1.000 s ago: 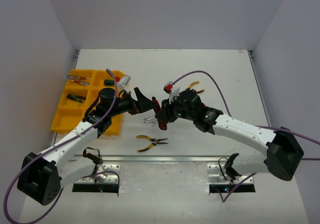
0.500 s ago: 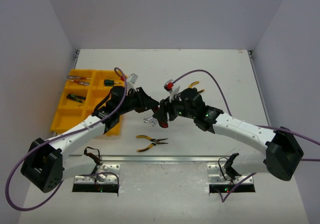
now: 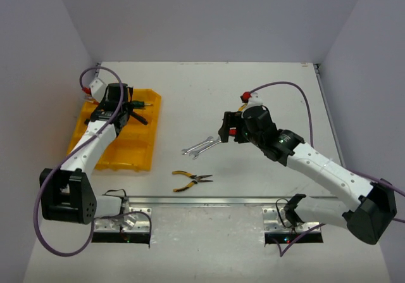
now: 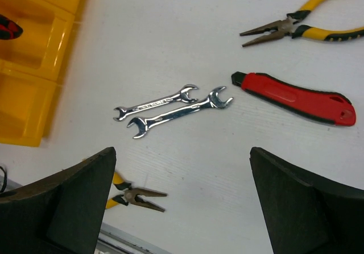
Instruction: Sort the tools into containers
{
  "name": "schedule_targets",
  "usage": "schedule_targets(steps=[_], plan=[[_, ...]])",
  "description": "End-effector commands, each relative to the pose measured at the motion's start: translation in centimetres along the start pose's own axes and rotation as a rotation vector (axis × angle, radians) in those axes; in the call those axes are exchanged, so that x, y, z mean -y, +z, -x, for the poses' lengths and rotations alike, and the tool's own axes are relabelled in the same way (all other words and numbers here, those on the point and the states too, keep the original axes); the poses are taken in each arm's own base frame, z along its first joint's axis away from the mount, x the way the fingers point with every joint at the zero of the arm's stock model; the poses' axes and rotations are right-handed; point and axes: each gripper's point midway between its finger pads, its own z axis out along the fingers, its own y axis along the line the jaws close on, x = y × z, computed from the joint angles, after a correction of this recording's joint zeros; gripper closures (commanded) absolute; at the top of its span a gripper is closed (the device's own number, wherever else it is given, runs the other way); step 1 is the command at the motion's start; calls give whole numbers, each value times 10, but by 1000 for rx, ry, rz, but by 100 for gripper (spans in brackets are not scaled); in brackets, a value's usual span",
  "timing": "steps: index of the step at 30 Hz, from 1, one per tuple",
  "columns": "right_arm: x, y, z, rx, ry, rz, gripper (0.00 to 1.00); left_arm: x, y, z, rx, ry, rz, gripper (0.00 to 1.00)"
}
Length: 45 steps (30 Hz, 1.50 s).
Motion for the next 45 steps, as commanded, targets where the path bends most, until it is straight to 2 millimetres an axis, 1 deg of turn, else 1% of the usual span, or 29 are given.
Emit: schedule_targets(steps=[1, 6, 8, 9, 10, 12, 13, 14, 15, 17, 18, 21, 23, 25, 26, 27, 29, 30, 31, 33, 35, 36, 38, 39, 40, 41, 43, 44, 45], plan=[[17, -12, 2, 28, 22, -52, 1, -19, 12, 33, 116, 4, 172, 100], [33, -15, -2, 32, 18, -87, 1, -27, 29, 19, 85, 36, 216, 100], [38, -12, -5, 11, 17, -99, 1, -27, 35, 13, 62, 46, 226, 100], [39, -11, -4, 3, 18, -101, 1, -26, 37, 10, 51, 49, 221, 91], [43, -8, -6, -16, 21, -116, 1, -23, 39, 7, 35, 54, 203, 76], [54, -2, -9, -66, 36, -149, 1, -17, 40, 1, 5, 62, 171, 41], [54, 1, -12, -94, 33, -153, 1, -15, 39, 0, -4, 59, 160, 24], [65, 8, -14, -126, 53, -184, 1, -12, 35, 1, -11, 52, 143, 11], [74, 15, -15, -157, 69, -208, 1, -8, 31, 3, -14, 46, 124, 0], [82, 28, -23, -217, 39, -211, 1, 1, 16, 14, -4, 35, 68, 0], [84, 31, -17, -224, -12, -198, 1, 6, 4, 24, 15, 30, 35, 0], [81, 52, -13, -280, -175, -135, 1, 19, -21, 36, 14, 24, -70, 0], [89, 66, -11, -309, -371, -103, 1, 32, -52, 49, 33, 38, -190, 0], [97, 80, -11, -329, -485, -61, 1, 38, -74, 50, 20, 70, -283, 0], [93, 85, -10, -336, -535, -9, 1, 38, -80, 48, 14, 84, -306, 0], [91, 91, -13, -352, -577, 29, 1, 39, -86, 46, 7, 103, -336, 0], [87, 100, -39, -462, -717, 189, 1, 39, -103, 45, 8, 155, -398, 0], [84, 102, -37, -464, -726, 210, 1, 37, -104, 41, -7, 175, -409, 0], [86, 105, -33, -473, -729, 212, 1, 36, -107, 35, -25, 191, -424, 0], [101, 114, -40, -553, -735, 213, 1, 30, -116, 25, -50, 239, -459, 0], [107, 125, -51, -601, -749, 231, 2, 26, -118, 18, -66, 277, -471, 0], [109, 128, -51, -609, -759, 225, 3, 25, -119, 16, -70, 290, -479, 0], [125, 140, -62, -667, -777, 169, 11, 21, -117, 11, -77, 307, -478, 0], [129, 142, -58, -659, -790, 148, 12, 21, -118, 11, -76, 310, -482, 0], [139, 152, -58, -650, -815, 106, 17, 20, -117, 7, -83, 318, -489, 0], [143, 158, -59, -624, -828, 89, 19, 19, -115, 4, -91, 322, -487, 0], [143, 160, -64, -621, -828, 96, 23, 21, -115, -3, -112, 329, -512, 0], [142, 159, -67, -628, -822, 105, 28, 20, -113, -6, -120, 331, -510, 0], [143, 159, -68, -634, -815, 103, 36, 20, -113, -6, -121, 330, -511, 0]])
